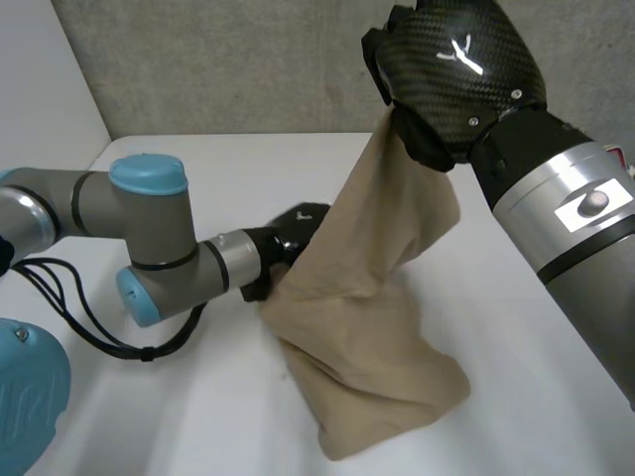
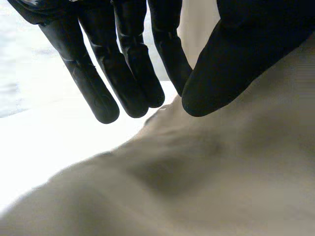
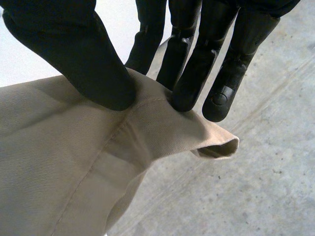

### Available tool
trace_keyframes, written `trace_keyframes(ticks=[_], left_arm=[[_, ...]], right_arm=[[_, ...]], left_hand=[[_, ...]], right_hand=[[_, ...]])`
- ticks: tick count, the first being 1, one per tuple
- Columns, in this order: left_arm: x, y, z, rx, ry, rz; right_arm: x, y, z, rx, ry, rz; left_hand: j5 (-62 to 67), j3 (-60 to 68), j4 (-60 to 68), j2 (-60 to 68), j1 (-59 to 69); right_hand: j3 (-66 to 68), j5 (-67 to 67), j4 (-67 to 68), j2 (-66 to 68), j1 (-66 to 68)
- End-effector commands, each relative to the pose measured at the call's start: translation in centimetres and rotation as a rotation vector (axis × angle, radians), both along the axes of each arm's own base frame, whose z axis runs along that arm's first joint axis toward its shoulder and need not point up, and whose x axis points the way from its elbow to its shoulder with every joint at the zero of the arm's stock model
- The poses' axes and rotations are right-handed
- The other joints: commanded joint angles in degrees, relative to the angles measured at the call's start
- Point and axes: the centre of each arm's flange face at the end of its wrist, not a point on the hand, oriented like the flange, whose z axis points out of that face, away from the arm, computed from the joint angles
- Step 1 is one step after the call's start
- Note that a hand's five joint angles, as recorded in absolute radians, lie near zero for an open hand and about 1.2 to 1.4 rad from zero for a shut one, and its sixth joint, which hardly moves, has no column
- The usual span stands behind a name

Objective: Fold the shorts.

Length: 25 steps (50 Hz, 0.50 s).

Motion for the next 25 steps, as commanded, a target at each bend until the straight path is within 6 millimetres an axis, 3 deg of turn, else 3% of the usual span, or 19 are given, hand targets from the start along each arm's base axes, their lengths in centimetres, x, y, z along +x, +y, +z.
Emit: trace_keyframes(ticks=[1,11,14,18,19,22,23,25], left_arm=[[2.9,-3.9,1.6,-0.126,-0.051,0.407],[7.1,-3.6,9.3,-0.345,0.070,0.689],[8.0,-3.1,10.1,-0.366,0.085,0.705],[8.7,-1.7,9.3,-0.327,0.054,0.705],[8.9,-1.1,8.4,-0.294,0.025,0.700],[9.1,0.2,6.7,-0.229,-0.036,0.677],[9.2,0.9,5.9,-0.195,-0.072,0.660],[9.3,1.6,5.3,-0.168,-0.109,0.635]], right_arm=[[0.1,-0.2,-1.0,0.027,0.016,-0.010],[0.7,-1.8,-4.6,0.141,0.076,-0.044],[0.8,-1.8,-5.9,0.212,0.120,-0.045],[0.7,-1.4,-7.4,0.301,0.174,-0.038],[0.6,-1.3,-7.5,0.310,0.180,-0.038],[0.4,-1.4,-7.7,0.332,0.191,-0.045],[0.3,-1.3,-7.7,0.336,0.193,-0.047],[0.3,-1.3,-7.8,0.335,0.199,-0.052]], left_hand=[[14.6,12.0,11.7,11.6,13.9],[14.6,12.0,11.7,11.6,13.9],[14.6,12.0,11.7,11.6,13.9],[14.6,12.0,11.7,11.6,13.9],[3.3,0.7,0.4,0.3,2.6],[-47.1,-49.7,-50.1,-50.2,-47.9],[-55.0,-57.5,-57.9,-58.0,-55.7],[-54.4,-56.9,-57.3,-57.4,-55.1]], right_hand=[[12.0,13.4,11.7,12.6,23.4],[12.0,13.4,11.7,12.6,23.4],[12.0,13.4,11.7,12.6,23.4],[12.0,13.4,11.7,12.6,23.4],[12.0,13.4,11.7,12.6,23.4],[10.5,12.0,10.3,11.1,22.0],[6.5,8.0,6.2,7.1,18.0],[-3.6,-2.1,-3.8,-2.9,7.9]])
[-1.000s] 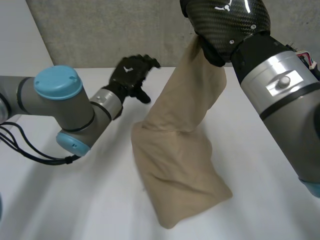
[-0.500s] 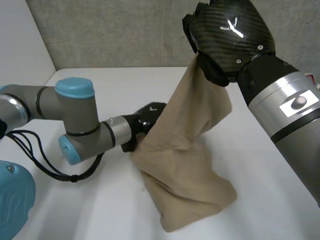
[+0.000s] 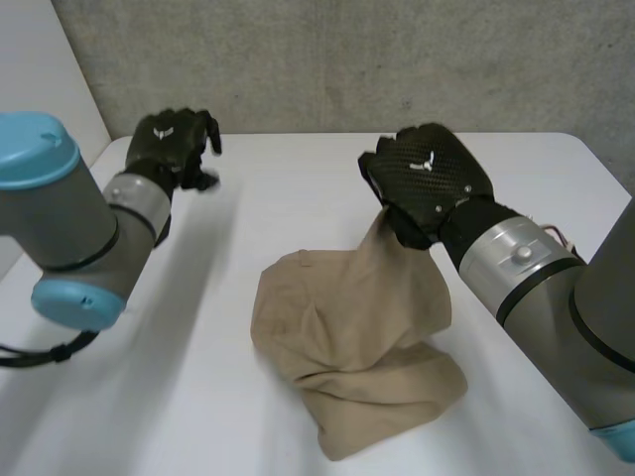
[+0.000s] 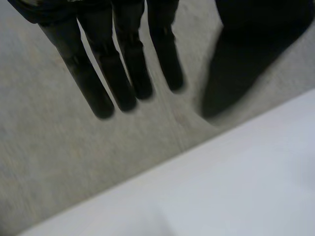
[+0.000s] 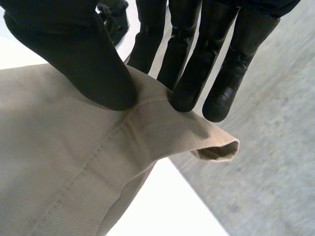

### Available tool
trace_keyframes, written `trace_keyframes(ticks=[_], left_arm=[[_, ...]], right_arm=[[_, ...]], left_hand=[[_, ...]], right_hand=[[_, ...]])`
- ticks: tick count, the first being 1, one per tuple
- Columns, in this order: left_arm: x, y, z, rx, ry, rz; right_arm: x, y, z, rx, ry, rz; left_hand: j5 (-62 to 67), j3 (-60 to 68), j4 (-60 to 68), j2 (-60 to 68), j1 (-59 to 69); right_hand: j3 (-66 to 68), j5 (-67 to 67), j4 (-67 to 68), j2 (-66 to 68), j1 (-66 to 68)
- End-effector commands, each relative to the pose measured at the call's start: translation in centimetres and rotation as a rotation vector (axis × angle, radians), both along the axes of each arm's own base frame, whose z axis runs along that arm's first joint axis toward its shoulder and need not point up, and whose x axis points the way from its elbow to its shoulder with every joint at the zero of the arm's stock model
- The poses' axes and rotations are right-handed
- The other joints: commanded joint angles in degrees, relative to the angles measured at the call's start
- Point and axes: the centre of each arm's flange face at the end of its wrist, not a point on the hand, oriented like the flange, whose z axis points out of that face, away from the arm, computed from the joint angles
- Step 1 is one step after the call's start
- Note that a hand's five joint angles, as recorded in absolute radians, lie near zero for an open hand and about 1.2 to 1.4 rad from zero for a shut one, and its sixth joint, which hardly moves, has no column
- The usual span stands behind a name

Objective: Fold the shorts.

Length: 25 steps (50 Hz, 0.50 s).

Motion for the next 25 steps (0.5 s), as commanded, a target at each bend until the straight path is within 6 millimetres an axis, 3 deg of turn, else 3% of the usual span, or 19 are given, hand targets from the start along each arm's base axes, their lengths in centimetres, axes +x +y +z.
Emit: trace_keyframes(ticks=[1,4,5,12,17,25], left_arm=[[0.4,3.1,-3.6,0.189,-0.104,-0.063],[0.3,4.1,-4.7,0.257,-0.149,-0.118],[0.3,4.4,-5.1,0.276,-0.158,-0.133],[0.2,5.1,-7.0,0.361,-0.179,-0.162],[-1.6,5.7,-8.3,0.378,-0.197,-0.214],[-3.7,6.8,-9.4,0.386,-0.213,-0.276]], right_arm=[[-0.5,0.3,-0.7,0.046,0.039,-0.011],[-0.8,0.6,-1.2,0.075,0.061,-0.020],[-1.3,0.6,-1.6,0.107,0.084,-0.038],[-3.8,0.6,-2.7,0.230,0.153,-0.105],[-5.3,0.6,-2.0,0.219,0.145,-0.152],[-8.8,-2.0,-2.0,0.216,0.145,-0.275]], left_hand=[[-31.5,-32.8,-32.6,-32.7,-28.1],[-31.0,-32.3,-32.1,-32.2,-27.6],[-30.7,-31.9,-31.8,-31.9,-27.2],[-26.1,-27.4,-27.2,-27.3,-22.7],[-22.7,-24.0,-23.8,-23.9,-19.3],[-16.2,-17.5,-17.3,-17.4,-12.8]], right_hand=[[-18.1,-16.6,-18.4,-17.5,-6.6],[-42.4,-40.9,-42.7,-41.8,-30.9],[-58.0,-56.6,-58.3,-57.4,-46.6],[-58.0,-56.6,-58.3,-57.4,-46.6],[-58.0,-56.6,-58.3,-57.4,-46.6],[-58.0,-56.6,-58.3,-57.4,-46.6]])
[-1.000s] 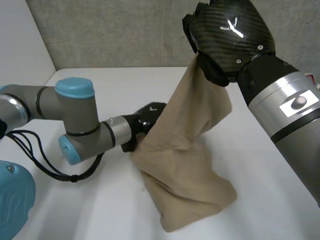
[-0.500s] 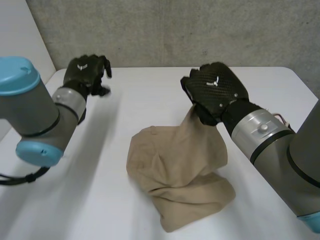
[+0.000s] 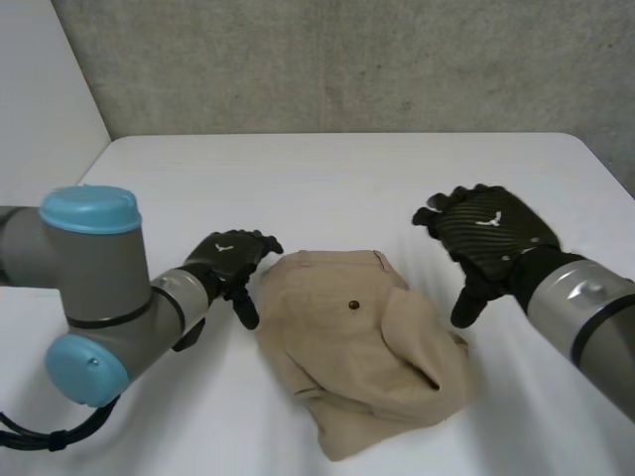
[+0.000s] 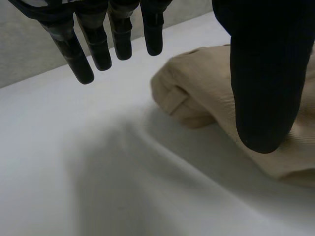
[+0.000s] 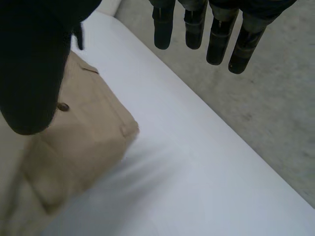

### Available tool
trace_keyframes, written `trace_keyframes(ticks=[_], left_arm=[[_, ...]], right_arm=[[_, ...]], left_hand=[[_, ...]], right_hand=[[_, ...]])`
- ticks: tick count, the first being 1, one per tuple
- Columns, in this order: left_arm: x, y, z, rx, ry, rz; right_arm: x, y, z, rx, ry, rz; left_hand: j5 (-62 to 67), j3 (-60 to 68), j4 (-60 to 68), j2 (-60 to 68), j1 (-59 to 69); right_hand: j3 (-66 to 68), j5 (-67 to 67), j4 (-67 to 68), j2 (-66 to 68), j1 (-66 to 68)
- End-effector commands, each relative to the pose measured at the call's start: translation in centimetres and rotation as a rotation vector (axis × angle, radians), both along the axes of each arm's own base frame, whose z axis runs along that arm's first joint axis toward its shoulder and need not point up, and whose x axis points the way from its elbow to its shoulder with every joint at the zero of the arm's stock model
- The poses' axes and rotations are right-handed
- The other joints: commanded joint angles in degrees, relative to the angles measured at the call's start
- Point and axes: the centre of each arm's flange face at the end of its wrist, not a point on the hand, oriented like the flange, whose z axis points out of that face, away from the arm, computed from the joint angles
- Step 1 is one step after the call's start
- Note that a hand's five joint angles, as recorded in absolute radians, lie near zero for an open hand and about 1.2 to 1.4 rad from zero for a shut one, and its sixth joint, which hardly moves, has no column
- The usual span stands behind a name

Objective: Fold the shorts.

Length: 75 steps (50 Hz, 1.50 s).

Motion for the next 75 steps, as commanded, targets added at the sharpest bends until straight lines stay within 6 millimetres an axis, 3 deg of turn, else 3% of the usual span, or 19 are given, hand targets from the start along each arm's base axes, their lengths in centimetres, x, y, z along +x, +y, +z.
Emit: trace_keyframes(ticks=[1,3,4,6,11,17,20,26,30,34,39,43,45,48,51,57,63,70,75], left_arm=[[-2.1,1.0,-1.1,0.007,-0.002,-0.059],[-2.5,1.0,-1.4,0.008,-0.003,-0.067],[-2.8,1.0,-1.3,-0.002,-0.004,-0.074],[-2.9,0.5,-1.2,-0.021,-0.005,-0.058],[-2.5,-1.7,0.4,-0.140,-0.014,0.073],[-2.5,-6.0,4.2,-0.409,-0.057,0.119],[-2.6,-8.1,5.2,-0.515,-0.112,0.080],[-5.4,-9.5,6.0,-0.593,-0.025,-0.095],[-7.9,-8.5,5.0,-0.558,0.067,-0.226],[-10.4,-6.1,3.6,-0.461,0.172,-0.371],[-12.9,-1.2,2.3,-0.286,0.292,-0.575],[-13.5,2.1,0.9,-0.180,0.313,-0.674],[-13.4,3.3,0.8,-0.155,0.310,-0.705],[-13.1,5.3,0.6,-0.123,0.300,-0.737],[-12.8,6.2,1.9,-0.165,0.289,-0.741],[-11.5,4.9,4.3,-0.296,0.231,-0.639],[-8.5,2.4,7.6,-0.426,0.152,-0.410],[-5.8,0.5,9.7,-0.465,0.126,-0.225],[-3.9,-0.2,8.6,-0.377,0.056,-0.133]], right_arm=[[-3.1,-2.2,-0.1,-0.015,0.016,-0.096],[-3.7,-2.7,-0.4,-0.016,0.035,-0.105],[-4.0,-2.9,-0.5,-0.014,0.040,-0.111],[-4.4,-3.3,-0.7,-0.013,0.046,-0.125],[-5.1,-4.2,-1.4,0.012,0.055,-0.150],[-4.9,-4.8,-2.1,0.035,0.061,-0.143],[-4.8,-5.1,-2.4,0.045,0.064,-0.141],[-4.2,-5.7,-3.7,0.085,0.075,-0.129],[-4.1,-5.8,-3.7,0.084,0.077,-0.127],[-4.1,-6.0,-3.9,0.077,0.077,-0.130],[-4.4,-6.7,-3.8,0.046,0.066,-0.149],[-4.4,-7.1,-3.5,0.019,0.058,-0.163],[-4.5,-7.4,-3.3,0.003,0.059,-0.175],[-5.1,-8.1,-2.8,-0.019,0.062,-0.212],[-5.3,-8.7,-2.1,-0.042,0.057,-0.212],[-5.0,-9.9,0.0,-0.103,0.044,-0.200],[-3.8,-10.5,2.2,-0.057,0.025,-0.109],[-3.0,-11.5,1.7,0.128,-0.040,-0.080],[-1.7,-12.0,0.5,0.205,-0.098,-0.076]], left_hand=[[14.1,14.3,14.1,14.1,14.2],[28.9,29.0,28.9,28.9,29.0],[48.4,48.6,48.4,48.4,48.6],[63.5,63.7,63.5,63.5,63.6],[63.6,63.7,63.6,63.6,63.7],[63.6,63.7,63.6,63.6,63.7],[63.6,63.7,63.6,63.6,63.7],[63.6,63.7,63.6,63.6,63.7],[63.6,63.7,63.6,63.6,63.7],[63.6,63.7,63.6,63.6,63.7],[63.6,63.7,63.6,63.6,63.7],[63.6,63.7,63.6,63.6,63.7],[62.1,62.2,62.1,62.1,62.2],[28.7,28.9,28.7,28.7,28.8],[10.8,11.0,10.8,10.8,11.0],[4.1,4.2,4.1,4.1,4.2],[-1.3,-1.2,-1.3,-1.3,-1.2],[-0.7,-0.5,-0.6,-0.7,-0.5],[1.0,1.2,1.0,1.0,1.2]], right_hand=[[-2.1,-3.9,-3.3,-2.7,-1.5],[-2.1,-3.9,-3.3,-2.7,-1.5],[-2.1,-3.9,-3.3,-2.7,-1.5],[-2.1,-3.9,-3.3,-2.7,-1.5],[-2.1,-3.9,-3.3,-2.7,-1.5],[-2.1,-3.9,-3.3,-2.7,-1.5],[-2.1,-3.9,-3.3,-2.7,-1.5],[-2.1,-3.9,-3.3,-2.7,-1.5],[-2.1,-3.9,-3.3,-2.7,-1.5],[-2.1,-3.9,-3.3,-2.7,-1.5],[-2.1,-3.9,-3.3,-2.7,-1.5],[-2.1,-3.9,-3.3,-2.7,-1.5],[-2.1,-3.9,-3.3,-2.7,-1.5],[-2.1,-3.9,-3.3,-2.7,-1.5],[-2.1,-3.9,-3.3,-2.7,-1.5],[-2.1,-3.9,-3.3,-2.7,-1.5],[-2.1,-3.9,-3.3,-2.7,-1.5],[-2.1,-3.9,-3.3,-2.7,-1.5],[-2.1,-3.9,-3.3,-2.7,-1.5]])
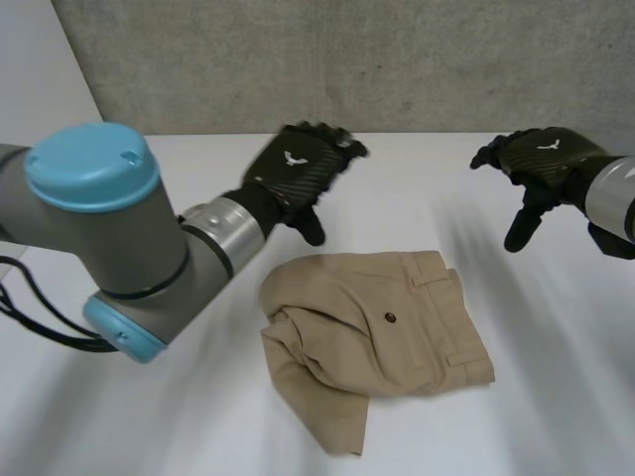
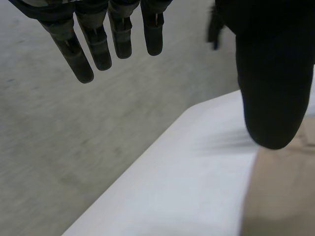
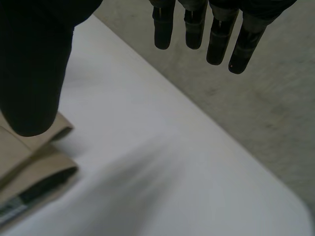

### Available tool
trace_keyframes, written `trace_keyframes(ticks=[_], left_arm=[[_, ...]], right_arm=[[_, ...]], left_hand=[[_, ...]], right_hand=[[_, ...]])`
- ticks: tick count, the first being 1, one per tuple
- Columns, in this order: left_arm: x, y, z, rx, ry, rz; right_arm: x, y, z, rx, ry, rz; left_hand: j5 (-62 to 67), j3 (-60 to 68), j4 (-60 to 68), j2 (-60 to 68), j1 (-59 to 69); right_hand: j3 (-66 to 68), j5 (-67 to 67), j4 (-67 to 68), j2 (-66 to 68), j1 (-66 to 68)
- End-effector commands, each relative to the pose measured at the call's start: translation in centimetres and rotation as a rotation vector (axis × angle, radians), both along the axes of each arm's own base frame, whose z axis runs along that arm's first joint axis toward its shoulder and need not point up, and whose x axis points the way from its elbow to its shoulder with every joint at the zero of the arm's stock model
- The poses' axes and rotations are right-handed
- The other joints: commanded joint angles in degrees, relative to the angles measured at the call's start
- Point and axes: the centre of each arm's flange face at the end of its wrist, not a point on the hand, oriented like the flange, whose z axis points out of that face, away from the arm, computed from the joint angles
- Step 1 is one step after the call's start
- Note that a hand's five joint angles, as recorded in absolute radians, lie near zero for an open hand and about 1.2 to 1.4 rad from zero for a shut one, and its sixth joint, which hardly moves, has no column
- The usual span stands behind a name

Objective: Fold the shorts.

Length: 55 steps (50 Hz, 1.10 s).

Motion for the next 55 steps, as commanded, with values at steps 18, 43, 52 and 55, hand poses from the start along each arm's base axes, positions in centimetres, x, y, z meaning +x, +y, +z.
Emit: trace_keyframes(ticks=[18,43,52,55], left_arm=[[5.6,-2.5,-5.4,0.382,-0.129,0.272],[3.1,-6.8,-8.5,0.371,-0.087,0.191],[4.1,-11.1,8.3,-0.231,0.327,0.425],[5.4,-10.2,13.9,-0.419,0.499,0.478]], right_arm=[[6.0,-1.9,-8.4,0.371,-0.176,0.019],[9.9,-3.8,-7.2,-0.026,0.031,0.094],[11.6,-4.8,6.1,-0.732,-0.172,0.020],[11.1,-3.6,11.8,-0.987,-0.293,-0.007]], left_hand=[[11.3,10.4,10.4,10.5,10.0],[65.5,64.5,64.6,64.6,64.1],[65.5,64.5,64.6,64.6,64.1],[65.5,64.5,64.6,64.6,64.1]], right_hand=[[-0.2,-2.0,-1.4,-0.7,0.4],[67.9,66.1,66.7,67.3,68.5],[67.9,66.1,66.7,67.3,68.5],[67.9,66.1,66.7,67.3,68.5]])
